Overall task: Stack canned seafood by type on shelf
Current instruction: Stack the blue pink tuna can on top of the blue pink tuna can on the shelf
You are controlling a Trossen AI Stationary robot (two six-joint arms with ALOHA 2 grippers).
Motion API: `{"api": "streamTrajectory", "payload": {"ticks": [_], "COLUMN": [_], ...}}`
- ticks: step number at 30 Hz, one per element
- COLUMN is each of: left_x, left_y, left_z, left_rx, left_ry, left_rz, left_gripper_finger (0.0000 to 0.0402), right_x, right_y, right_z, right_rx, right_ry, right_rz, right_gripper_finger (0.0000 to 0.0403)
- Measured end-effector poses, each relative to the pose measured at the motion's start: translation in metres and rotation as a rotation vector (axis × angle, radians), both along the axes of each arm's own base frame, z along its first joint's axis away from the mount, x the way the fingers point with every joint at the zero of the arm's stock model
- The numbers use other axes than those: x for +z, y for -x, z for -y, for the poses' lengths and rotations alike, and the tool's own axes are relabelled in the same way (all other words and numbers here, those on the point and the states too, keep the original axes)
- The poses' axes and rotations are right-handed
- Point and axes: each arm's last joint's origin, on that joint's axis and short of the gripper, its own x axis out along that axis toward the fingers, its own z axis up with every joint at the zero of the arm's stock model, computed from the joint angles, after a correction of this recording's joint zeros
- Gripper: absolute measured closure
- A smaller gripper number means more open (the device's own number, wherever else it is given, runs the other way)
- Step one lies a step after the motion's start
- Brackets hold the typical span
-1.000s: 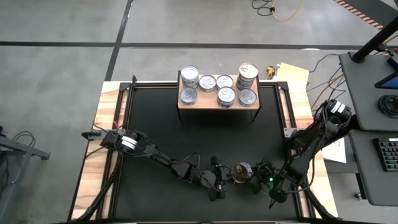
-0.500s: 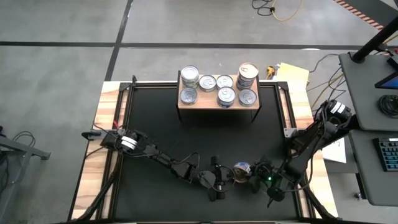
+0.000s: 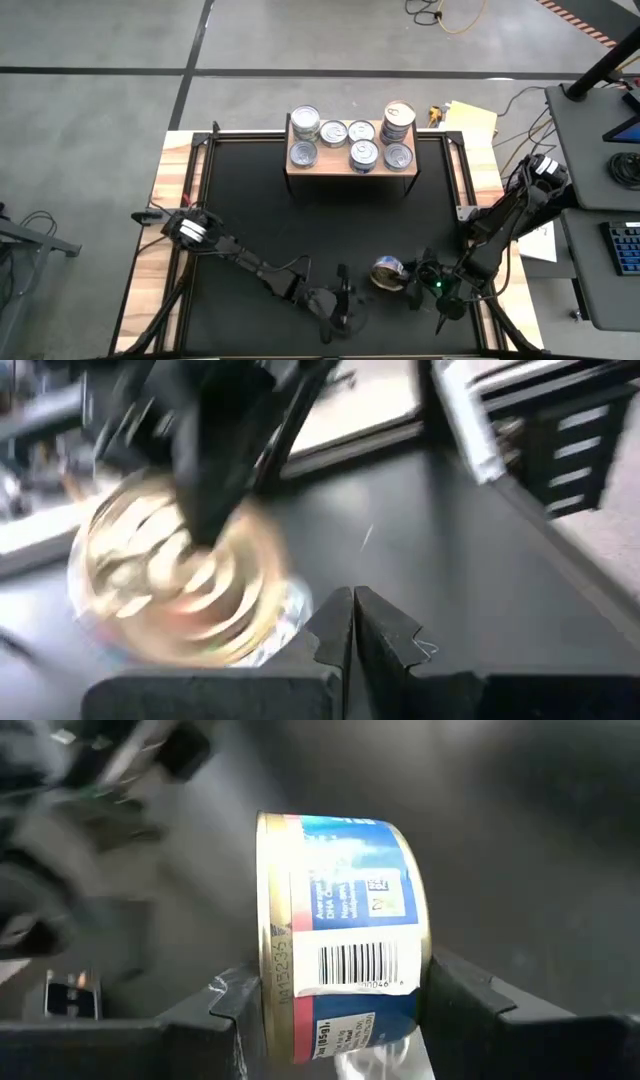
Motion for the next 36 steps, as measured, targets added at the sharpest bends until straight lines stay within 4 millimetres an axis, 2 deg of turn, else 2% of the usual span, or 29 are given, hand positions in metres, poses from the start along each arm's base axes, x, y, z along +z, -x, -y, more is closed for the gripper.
{"api": "streamTrajectory", "payload": {"ticks": [3,6,9,12,15,19,22,25,30,36], "left_x": [0.024,0.048,0.064,0.072,0.076,0.082,0.077,0.070,0.063,0.056], "left_y": [0.010,0.021,0.032,0.044,0.059,0.080,0.094,0.102,0.104,0.101], "left_z": [0.011,0.013,0.007,-0.001,-0.010,-0.020,-0.027,-0.033,-0.041,-0.045], "left_rx": [-0.059,-0.092,-0.094,-0.121,-0.174,-0.263,-0.272,-0.256,-0.052,0.129], "left_ry": [-0.081,-0.143,-0.155,-0.137,-0.069,0.092,0.207,0.280,0.379,0.454], "left_rz": [0.043,0.037,-0.001,-0.002,0.056,0.266,0.397,0.457,0.441,0.381], "left_gripper_finger": [0.0401,0.0401,0.0401,0.0401,0.0401,0.0401,0.0401,0.0401,0.0391,0.0339], "right_x": [0.007,0.010,0.008,0.004,0.004,0.003,0.002,0.002,0.006,0.013], "right_y": [0.001,0.001,0.000,-0.003,-0.008,-0.013,-0.017,-0.020,-0.024,-0.027], "right_z": [0.003,0.004,0.004,0.000,-0.007,-0.013,-0.016,-0.019,-0.022,-0.025], "right_rx": [-0.007,-0.002,0.001,0.021,0.064,0.114,0.133,0.133,0.092,0.117], "right_ry": [0.072,0.124,0.142,0.152,0.178,0.223,0.284,0.382,0.481,0.519], "right_rz": [0.057,0.075,0.074,0.086,0.112,0.135,0.154,0.179,0.230,0.255], "right_gripper_finger": [0.0220,0.0220,0.0220,0.0220,0.0220,0.0220,0.0220,0.0220,0.0220,0.0220]}}
